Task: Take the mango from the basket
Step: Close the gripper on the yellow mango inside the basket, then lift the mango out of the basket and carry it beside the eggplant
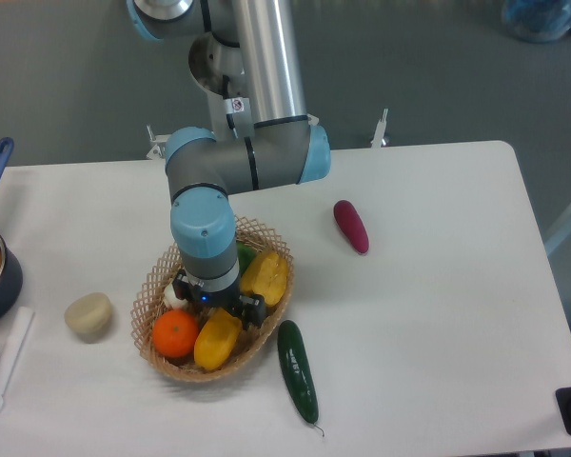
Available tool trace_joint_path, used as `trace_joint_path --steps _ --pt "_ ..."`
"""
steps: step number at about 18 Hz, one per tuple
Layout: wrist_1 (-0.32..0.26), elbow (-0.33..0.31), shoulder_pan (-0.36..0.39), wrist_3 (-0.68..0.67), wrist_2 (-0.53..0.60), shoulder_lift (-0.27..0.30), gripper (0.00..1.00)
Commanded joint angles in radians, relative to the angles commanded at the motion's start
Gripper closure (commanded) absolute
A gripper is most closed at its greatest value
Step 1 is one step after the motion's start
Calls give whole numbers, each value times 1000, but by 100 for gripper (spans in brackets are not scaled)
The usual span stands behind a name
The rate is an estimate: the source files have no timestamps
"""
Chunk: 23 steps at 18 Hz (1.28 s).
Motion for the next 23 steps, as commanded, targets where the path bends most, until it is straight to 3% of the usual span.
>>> trace_joint_path --steps 8,16,23 --pt "0 9 2 0 0 8 51" --pt "-3 29 14 6 -34 70 56" --pt "-5 38 72 113 -57 193 56"
